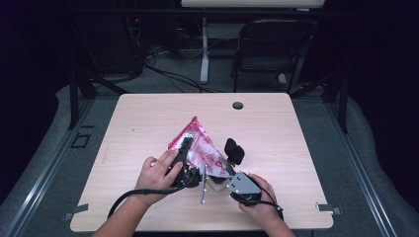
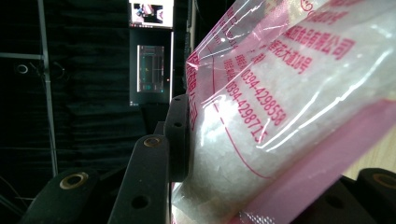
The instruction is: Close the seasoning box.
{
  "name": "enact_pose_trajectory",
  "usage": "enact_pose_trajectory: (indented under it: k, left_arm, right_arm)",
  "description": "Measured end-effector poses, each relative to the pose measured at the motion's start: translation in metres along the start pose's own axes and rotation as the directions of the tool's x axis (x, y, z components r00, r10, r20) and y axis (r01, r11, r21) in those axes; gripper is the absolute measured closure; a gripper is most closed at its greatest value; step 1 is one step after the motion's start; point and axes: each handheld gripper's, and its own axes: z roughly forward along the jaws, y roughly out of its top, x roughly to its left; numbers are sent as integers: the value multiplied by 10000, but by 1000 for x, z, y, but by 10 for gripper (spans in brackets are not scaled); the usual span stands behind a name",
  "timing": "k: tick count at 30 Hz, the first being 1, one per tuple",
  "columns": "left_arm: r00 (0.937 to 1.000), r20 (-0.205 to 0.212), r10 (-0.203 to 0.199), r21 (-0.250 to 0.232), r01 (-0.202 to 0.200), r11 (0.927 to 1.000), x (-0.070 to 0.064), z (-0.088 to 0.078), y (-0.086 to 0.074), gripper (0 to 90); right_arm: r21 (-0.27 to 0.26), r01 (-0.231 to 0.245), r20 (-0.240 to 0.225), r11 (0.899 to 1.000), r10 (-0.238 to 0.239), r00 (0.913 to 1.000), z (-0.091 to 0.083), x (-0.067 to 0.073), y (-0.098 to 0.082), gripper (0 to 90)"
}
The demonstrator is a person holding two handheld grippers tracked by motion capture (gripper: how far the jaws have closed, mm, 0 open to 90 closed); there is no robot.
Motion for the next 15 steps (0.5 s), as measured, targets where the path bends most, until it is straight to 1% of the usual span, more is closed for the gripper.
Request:
enact_pose_trajectory:
  k: [6,7,8,14,15]
  left_arm:
    - [10000,9,9,2,-9,10000,0,0,0,694]
    - [9999,103,-53,52,52,10000,-1,0,0,694]
    - [10000,22,6,29,-6,10000,-1,0,0,694]
    - [9999,90,-67,41,66,10000,-1,0,0,694]
    - [10000,46,-29,34,29,10000,0,0,0,694]
  right_arm:
    - [36,36,-40,10000,-36,10000,1,1,0,897]
    - [47,33,-34,10000,-32,10000,1,1,0,897]
    - [51,25,-37,10000,-25,10000,1,1,0,897]
    - [57,20,-39,10000,-20,10000,1,1,0,897]
    - [55,30,-41,10000,-30,10000,1,1,0,897]
